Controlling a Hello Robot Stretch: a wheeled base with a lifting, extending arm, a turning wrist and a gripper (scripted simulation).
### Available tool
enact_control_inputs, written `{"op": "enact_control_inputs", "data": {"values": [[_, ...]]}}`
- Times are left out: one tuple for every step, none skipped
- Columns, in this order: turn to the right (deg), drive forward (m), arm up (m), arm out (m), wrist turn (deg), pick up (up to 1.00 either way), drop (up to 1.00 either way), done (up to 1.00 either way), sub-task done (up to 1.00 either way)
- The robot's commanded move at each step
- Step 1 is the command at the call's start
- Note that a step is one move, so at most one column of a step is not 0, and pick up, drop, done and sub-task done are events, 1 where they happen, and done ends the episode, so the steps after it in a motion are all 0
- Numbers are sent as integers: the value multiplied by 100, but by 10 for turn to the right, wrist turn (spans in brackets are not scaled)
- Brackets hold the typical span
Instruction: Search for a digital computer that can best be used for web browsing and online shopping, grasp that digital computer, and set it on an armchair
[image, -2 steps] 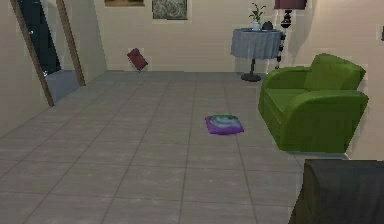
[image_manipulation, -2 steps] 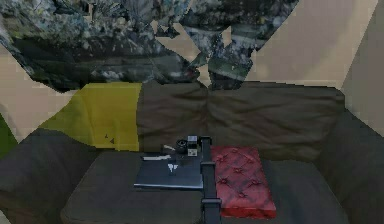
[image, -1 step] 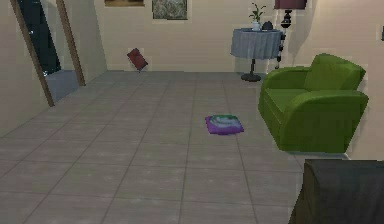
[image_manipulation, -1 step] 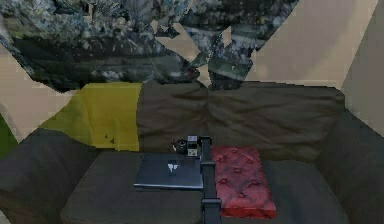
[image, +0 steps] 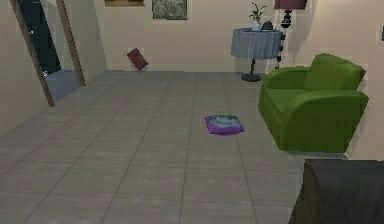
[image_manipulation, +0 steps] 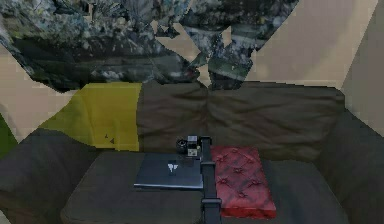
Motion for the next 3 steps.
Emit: {"op": "enact_control_inputs", "data": {"values": [[0, 0, -30, 0, 0, 0, 0, 0, 0], [0, 0, 0, 0, 0, 100, 0, 0, 0], [0, 0, 10, 0, 0, 0, 0, 0, 0]]}}
